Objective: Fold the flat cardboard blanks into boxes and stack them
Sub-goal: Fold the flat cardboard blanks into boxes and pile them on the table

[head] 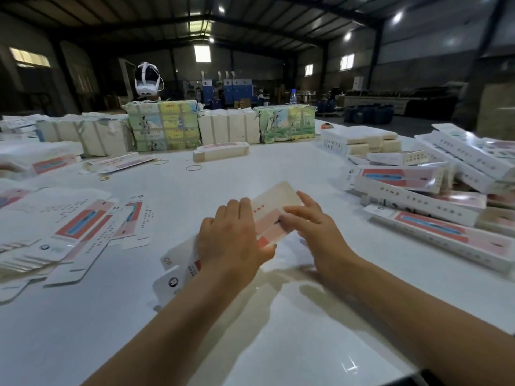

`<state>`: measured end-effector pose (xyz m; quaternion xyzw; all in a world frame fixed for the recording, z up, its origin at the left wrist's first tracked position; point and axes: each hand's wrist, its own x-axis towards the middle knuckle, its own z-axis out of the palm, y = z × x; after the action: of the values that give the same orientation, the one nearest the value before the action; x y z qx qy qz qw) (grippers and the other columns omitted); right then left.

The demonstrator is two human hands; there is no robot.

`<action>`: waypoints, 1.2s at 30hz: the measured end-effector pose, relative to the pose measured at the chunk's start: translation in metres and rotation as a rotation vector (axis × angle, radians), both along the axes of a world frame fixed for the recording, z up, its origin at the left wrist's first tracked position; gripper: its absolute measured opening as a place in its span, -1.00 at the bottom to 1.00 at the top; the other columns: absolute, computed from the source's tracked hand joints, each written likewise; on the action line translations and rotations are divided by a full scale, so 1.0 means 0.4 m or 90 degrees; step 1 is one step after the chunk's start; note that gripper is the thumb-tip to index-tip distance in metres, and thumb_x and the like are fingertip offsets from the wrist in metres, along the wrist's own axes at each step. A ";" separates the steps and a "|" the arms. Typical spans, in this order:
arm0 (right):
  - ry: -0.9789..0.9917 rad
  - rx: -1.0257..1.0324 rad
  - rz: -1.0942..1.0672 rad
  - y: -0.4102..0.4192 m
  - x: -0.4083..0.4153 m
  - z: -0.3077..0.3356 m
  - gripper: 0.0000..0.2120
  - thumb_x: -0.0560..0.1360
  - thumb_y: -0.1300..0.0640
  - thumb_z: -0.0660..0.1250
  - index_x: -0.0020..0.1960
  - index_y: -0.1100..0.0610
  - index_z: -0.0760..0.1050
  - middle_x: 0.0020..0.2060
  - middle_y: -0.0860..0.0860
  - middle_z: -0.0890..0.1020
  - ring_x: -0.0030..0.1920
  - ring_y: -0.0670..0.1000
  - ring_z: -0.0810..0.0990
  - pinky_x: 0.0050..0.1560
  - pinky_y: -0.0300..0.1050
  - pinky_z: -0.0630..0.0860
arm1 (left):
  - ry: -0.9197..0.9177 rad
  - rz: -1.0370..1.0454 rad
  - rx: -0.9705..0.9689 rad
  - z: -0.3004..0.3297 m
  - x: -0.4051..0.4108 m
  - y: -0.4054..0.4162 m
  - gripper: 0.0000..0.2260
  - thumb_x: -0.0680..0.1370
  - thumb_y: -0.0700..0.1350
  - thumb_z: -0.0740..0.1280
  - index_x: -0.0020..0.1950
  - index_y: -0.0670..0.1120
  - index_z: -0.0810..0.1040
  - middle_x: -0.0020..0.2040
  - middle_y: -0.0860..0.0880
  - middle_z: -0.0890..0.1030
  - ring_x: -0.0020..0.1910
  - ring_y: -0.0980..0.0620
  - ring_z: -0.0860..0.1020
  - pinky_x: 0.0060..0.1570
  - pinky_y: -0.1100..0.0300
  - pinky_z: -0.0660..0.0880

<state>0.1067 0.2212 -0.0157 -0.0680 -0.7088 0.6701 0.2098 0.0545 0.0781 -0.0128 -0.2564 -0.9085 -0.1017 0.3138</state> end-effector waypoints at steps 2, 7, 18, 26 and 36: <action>-0.032 -0.063 0.078 0.000 0.007 0.006 -0.87 0.50 0.18 0.34 -0.05 0.14 0.67 0.14 -0.03 0.62 0.12 -0.01 0.59 0.22 -0.09 0.41 | 0.031 -0.025 -0.021 0.003 0.003 0.009 -0.30 0.39 0.33 0.30 0.35 -0.04 0.21 0.15 0.01 0.42 0.07 0.01 0.42 -0.02 0.17 0.31; -0.073 0.082 0.147 -0.001 0.028 0.009 -0.85 0.52 0.03 0.32 -0.05 -0.01 0.67 -0.08 -0.10 0.70 -0.08 -0.18 0.64 -0.06 -0.33 0.47 | 0.062 -0.061 -0.042 0.015 0.001 -0.018 -0.44 0.41 0.30 0.34 0.25 -0.01 0.39 0.07 0.04 0.54 -0.06 0.02 0.53 -0.15 0.20 0.35; 0.131 0.207 -0.241 0.002 0.018 -0.005 -0.75 0.47 0.17 0.40 0.13 0.00 0.49 -0.05 -0.13 0.51 -0.18 -0.15 0.54 -0.16 -0.38 0.48 | -0.295 -0.090 0.113 0.033 -0.034 -0.056 -0.49 0.35 0.34 0.35 0.20 0.13 0.42 0.06 0.10 0.58 -0.12 0.01 0.51 -0.18 0.14 0.47; 0.131 0.301 -0.093 -0.035 0.025 -0.007 -0.67 0.52 0.27 0.31 -0.10 -0.19 0.58 -0.17 -0.04 0.53 -0.27 -0.16 0.49 -0.25 -0.42 0.36 | -0.308 -0.128 0.094 0.016 -0.033 -0.047 -0.46 0.38 0.37 0.32 0.26 0.14 0.40 0.16 0.10 0.56 -0.10 0.05 0.55 -0.09 0.12 0.57; -0.013 0.201 -0.011 -0.014 0.019 -0.010 -0.41 0.54 0.27 0.26 0.47 -0.07 0.17 -0.19 0.00 0.52 -0.27 -0.05 0.52 -0.36 -0.34 0.44 | -0.211 -0.138 -0.024 0.006 -0.028 -0.047 -0.50 0.38 0.38 0.29 0.18 0.14 0.38 0.00 0.14 0.53 -0.17 0.09 0.49 -0.22 0.21 0.47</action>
<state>0.1142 0.2158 -0.0197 -0.0468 -0.8067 0.5479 0.2164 0.0434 0.0595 -0.0104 -0.3380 -0.9167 -0.1587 0.1421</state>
